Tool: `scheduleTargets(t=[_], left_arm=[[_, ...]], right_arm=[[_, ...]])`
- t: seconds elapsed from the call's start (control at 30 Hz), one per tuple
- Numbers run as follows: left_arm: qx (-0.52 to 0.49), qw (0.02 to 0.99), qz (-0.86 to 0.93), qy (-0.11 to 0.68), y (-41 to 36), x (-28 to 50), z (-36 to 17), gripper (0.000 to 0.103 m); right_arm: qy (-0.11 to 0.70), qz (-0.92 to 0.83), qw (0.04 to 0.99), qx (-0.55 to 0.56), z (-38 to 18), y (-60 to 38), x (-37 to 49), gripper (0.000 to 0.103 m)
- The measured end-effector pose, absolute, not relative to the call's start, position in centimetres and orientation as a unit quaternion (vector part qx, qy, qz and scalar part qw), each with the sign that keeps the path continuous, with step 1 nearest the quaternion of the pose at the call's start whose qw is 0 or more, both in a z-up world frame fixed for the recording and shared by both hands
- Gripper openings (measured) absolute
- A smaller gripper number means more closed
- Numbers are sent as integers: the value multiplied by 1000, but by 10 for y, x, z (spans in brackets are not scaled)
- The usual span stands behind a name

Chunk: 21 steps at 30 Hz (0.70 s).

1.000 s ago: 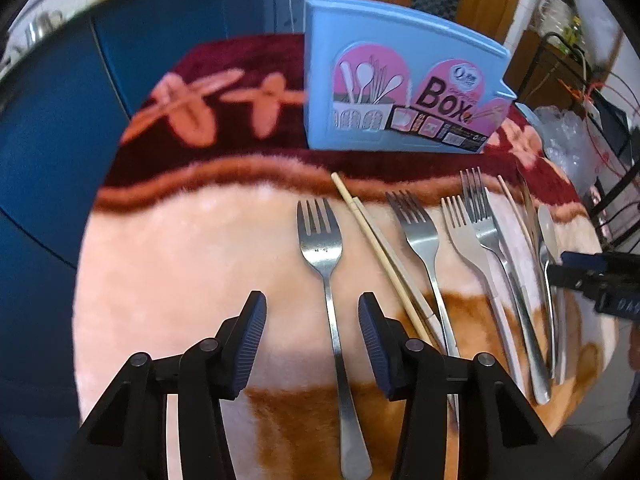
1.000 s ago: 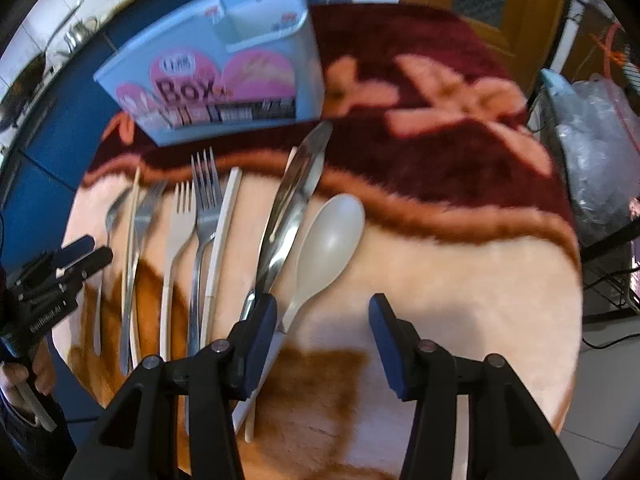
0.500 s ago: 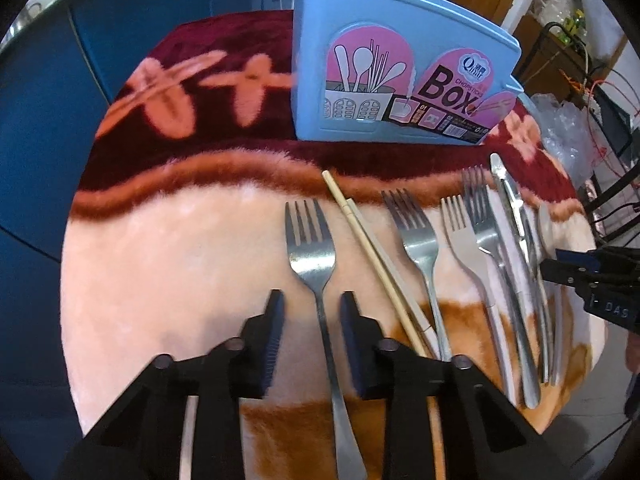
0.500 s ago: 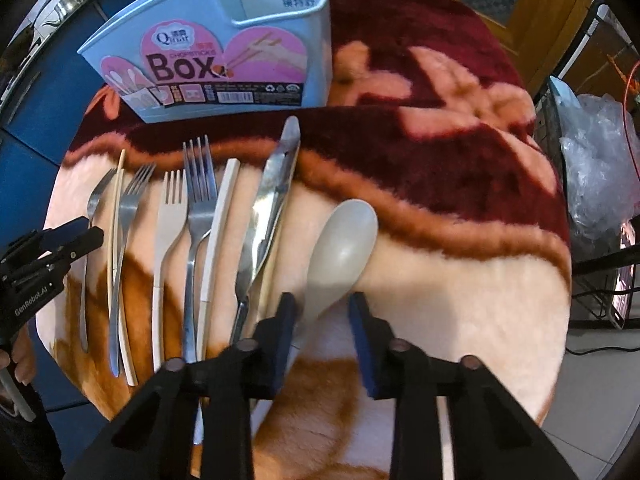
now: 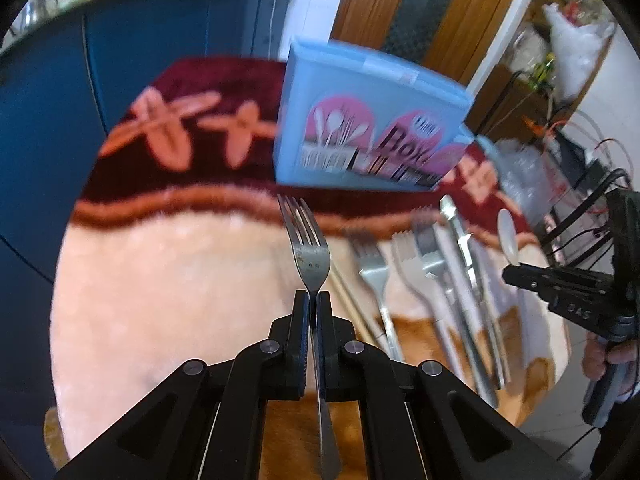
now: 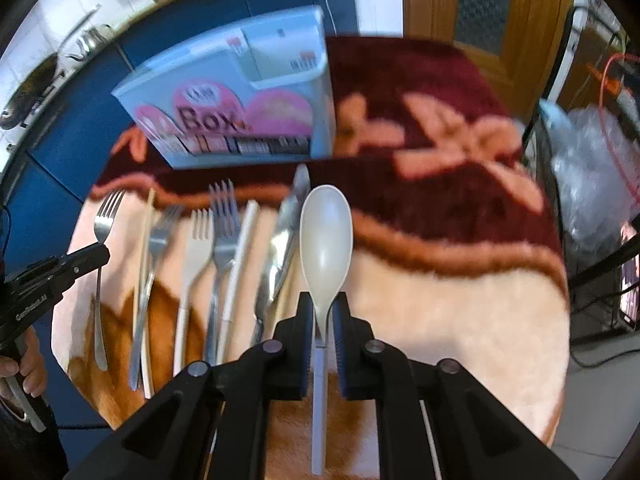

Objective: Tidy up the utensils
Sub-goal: 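Lift the fork and spoon and lower both into the blue caddy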

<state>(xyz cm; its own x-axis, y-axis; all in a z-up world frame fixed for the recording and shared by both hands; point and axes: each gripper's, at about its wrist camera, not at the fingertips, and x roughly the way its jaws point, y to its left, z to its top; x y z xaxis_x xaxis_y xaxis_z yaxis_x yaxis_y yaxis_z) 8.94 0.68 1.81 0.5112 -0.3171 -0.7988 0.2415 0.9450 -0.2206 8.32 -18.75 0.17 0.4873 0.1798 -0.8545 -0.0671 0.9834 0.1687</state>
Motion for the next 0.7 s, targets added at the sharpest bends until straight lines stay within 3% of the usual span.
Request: scheduleTargets(t=[0.43, 0.7], left_arm=[[-55, 938, -159, 302, 5, 61, 78, 2], [-50, 958, -152, 239, -3, 74, 123, 2]], right_arm=[[316, 76, 944, 65, 36, -186, 47, 11], [260, 76, 961, 49, 54, -184, 46, 11]])
